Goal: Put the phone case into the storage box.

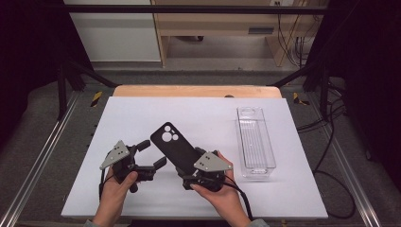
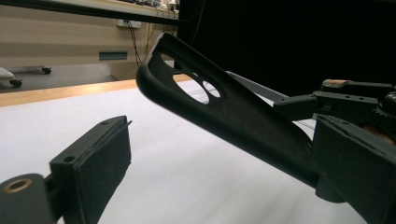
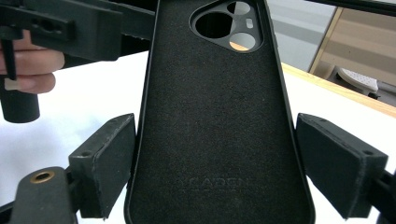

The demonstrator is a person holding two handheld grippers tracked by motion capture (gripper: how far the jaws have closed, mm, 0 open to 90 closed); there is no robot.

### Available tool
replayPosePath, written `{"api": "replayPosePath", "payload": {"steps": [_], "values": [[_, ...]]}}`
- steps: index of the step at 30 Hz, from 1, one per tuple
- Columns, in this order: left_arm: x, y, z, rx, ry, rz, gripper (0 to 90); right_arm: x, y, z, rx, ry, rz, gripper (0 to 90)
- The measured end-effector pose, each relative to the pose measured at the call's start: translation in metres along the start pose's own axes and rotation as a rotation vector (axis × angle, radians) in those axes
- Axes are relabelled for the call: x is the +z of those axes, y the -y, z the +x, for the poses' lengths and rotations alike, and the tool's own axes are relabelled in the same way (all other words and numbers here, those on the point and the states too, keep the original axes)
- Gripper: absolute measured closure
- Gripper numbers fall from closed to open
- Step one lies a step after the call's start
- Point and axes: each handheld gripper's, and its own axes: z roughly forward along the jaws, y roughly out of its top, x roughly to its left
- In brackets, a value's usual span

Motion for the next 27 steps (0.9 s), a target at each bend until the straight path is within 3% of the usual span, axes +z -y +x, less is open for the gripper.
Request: {"api": "replayPosePath", "payload": {"steps": [9, 10, 13, 20, 27], "values": [[0.002, 0.001, -0.001, -0.031, -0.006, -0.002, 12.9, 0.005, 0.001, 0.006, -0.012, -0.018, 0.01, 15.1], [0.001, 0.0, -0.002, -0.04, -0.029, -0.023, 14.0, 0.005, 0.001, 0.008, -0.015, -0.02, 0.012, 15.0], [-0.002, -0.002, -0.001, -0.046, -0.044, -0.034, 18.0, 0.007, 0.002, 0.01, -0.007, -0.028, 0.015, 14.9], [-0.003, -0.001, 0.002, -0.083, -0.057, -0.032, 26.1, 0.012, 0.004, 0.014, -0.019, -0.022, 0.042, 14.9], [-0.005, -0.001, 0.003, -0.091, -0.074, -0.039, 32.5, 0.016, 0.007, 0.016, -0.022, -0.022, 0.059, 14.9]]}}
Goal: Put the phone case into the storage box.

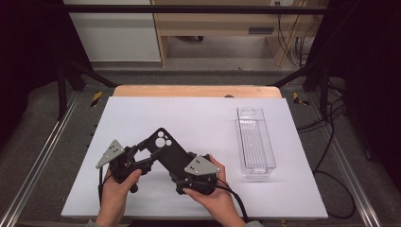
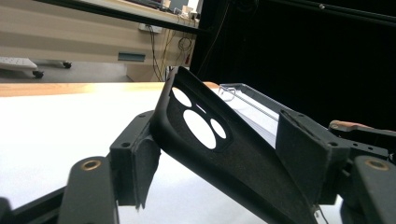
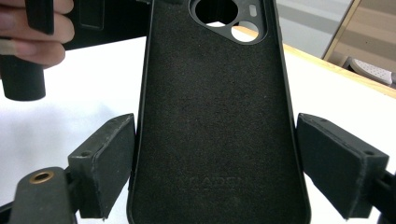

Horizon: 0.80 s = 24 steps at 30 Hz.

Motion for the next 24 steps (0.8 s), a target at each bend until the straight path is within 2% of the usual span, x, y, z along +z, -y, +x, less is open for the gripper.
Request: {"api": "replayPosePath", "payload": {"steps": [6, 13, 20, 22, 23, 24], "values": [[-0.001, 0.0, 0.001, -0.025, -0.009, -0.007, 40.2, 0.003, 0.002, 0.001, 0.001, 0.005, 0.016, 14.8], [-0.004, 0.0, 0.0, -0.076, 0.007, -0.019, 54.0, 0.007, 0.006, 0.003, -0.004, 0.015, 0.038, 14.8], [-0.004, -0.001, -0.006, -0.082, 0.02, -0.031, 63.0, 0.009, 0.008, 0.005, -0.001, 0.027, 0.055, 14.7], [-0.004, -0.001, -0.008, -0.086, 0.022, -0.039, 68.9, 0.01, 0.008, 0.005, 0.001, 0.03, 0.057, 14.7], [-0.005, -0.001, -0.009, -0.083, 0.021, -0.042, 68.9, 0.011, 0.008, 0.005, 0.001, 0.031, 0.057, 14.7], [-0.004, -0.001, -0.01, -0.072, 0.028, -0.046, 73.0, 0.011, 0.009, 0.006, 0.003, 0.033, 0.058, 14.5]]}}
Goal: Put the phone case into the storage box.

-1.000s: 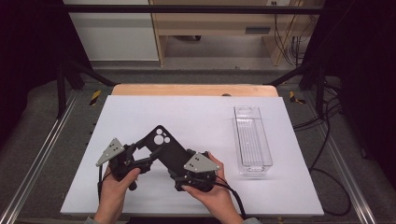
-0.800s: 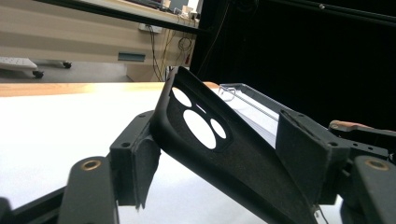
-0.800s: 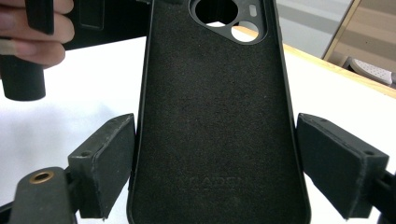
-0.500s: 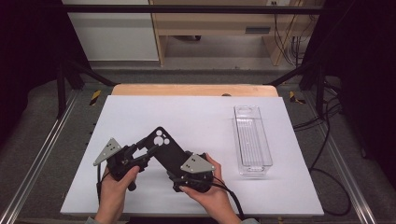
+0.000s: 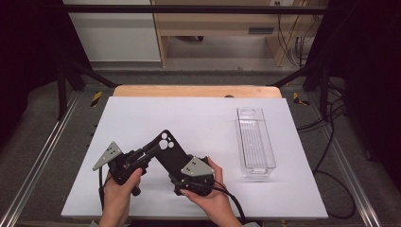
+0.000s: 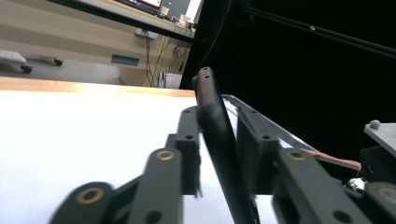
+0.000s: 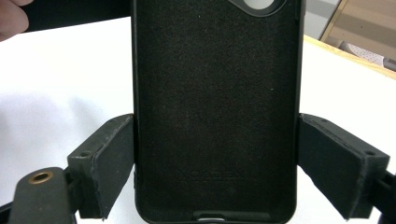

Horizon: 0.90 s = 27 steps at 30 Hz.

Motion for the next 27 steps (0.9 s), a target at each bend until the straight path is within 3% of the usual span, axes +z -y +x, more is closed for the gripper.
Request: {"api": "replayPosePath", "payload": {"steps": [5, 8, 9, 10, 13, 21, 27], "values": [[0.0, 0.0, -0.002, -0.007, 0.019, -0.006, 76.2, 0.002, 0.001, 0.001, 0.006, 0.002, 0.001, 14.1], [0.0, 0.0, -0.007, -0.019, 0.053, -0.022, 78.7, 0.004, 0.002, 0.001, 0.025, -0.007, 0.002, 13.8], [0.001, 0.001, -0.012, 0.007, 0.054, -0.02, 80.2, 0.006, 0.003, 0.002, 0.047, -0.016, 0.009, 13.3], [0.001, 0.001, -0.012, 0.007, 0.054, -0.02, 80.5, 0.006, 0.003, 0.002, 0.047, -0.016, 0.009, 13.3], [0.002, 0.001, -0.018, 0.058, 0.052, -0.014, 80.6, 0.008, 0.004, 0.004, 0.052, -0.048, 0.023, 13.9], [0.0, 0.0, -0.014, 0.057, 0.036, -0.023, 80.6, 0.008, 0.005, 0.005, 0.05, -0.052, 0.029, 11.7], [-0.003, -0.001, -0.011, 0.086, 0.001, -0.021, 80.6, 0.008, 0.006, 0.003, 0.054, -0.056, 0.034, 8.2]]}}
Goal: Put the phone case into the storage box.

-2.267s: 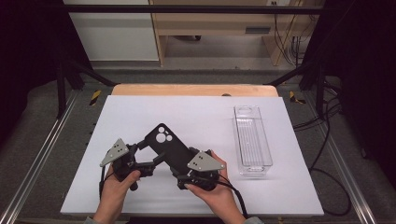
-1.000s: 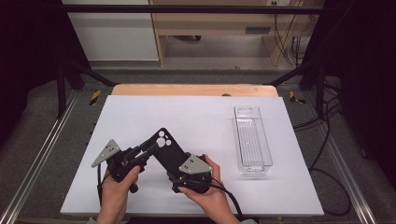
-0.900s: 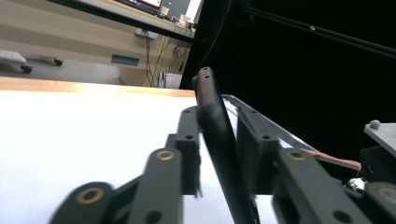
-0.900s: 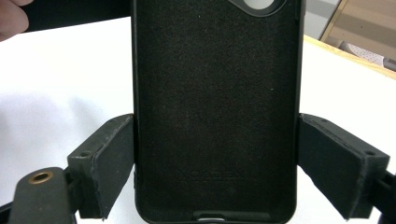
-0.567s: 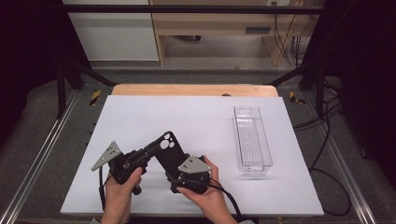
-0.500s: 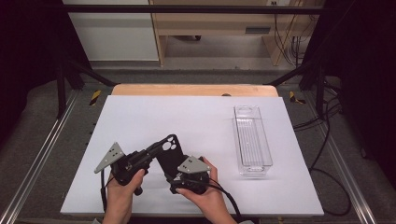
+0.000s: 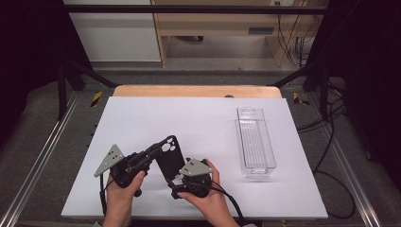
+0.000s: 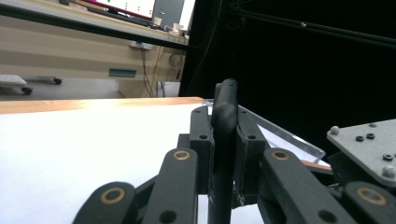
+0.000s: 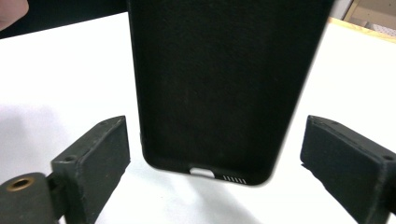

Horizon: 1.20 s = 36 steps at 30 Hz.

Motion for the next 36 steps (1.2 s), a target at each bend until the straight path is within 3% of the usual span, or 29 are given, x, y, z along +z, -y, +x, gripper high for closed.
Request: {"api": "replayPosePath", "payload": {"steps": [15, 22, 36], "values": [[-0.002, -0.004, -0.003, 0.077, -0.029, -0.004, 80.6, -0.004, 0.0, -0.006, 0.018, 0.001, -0.016, 6.2], [-0.003, -0.004, -0.003, 0.075, -0.034, -0.012, 80.6, -0.003, 0.003, -0.009, 0.035, 0.001, -0.017, 5.1], [-0.003, -0.002, -0.002, 0.087, -0.053, -0.012, 80.5, -0.004, 0.004, -0.014, 0.021, 0.009, -0.005, 5.6]]}}
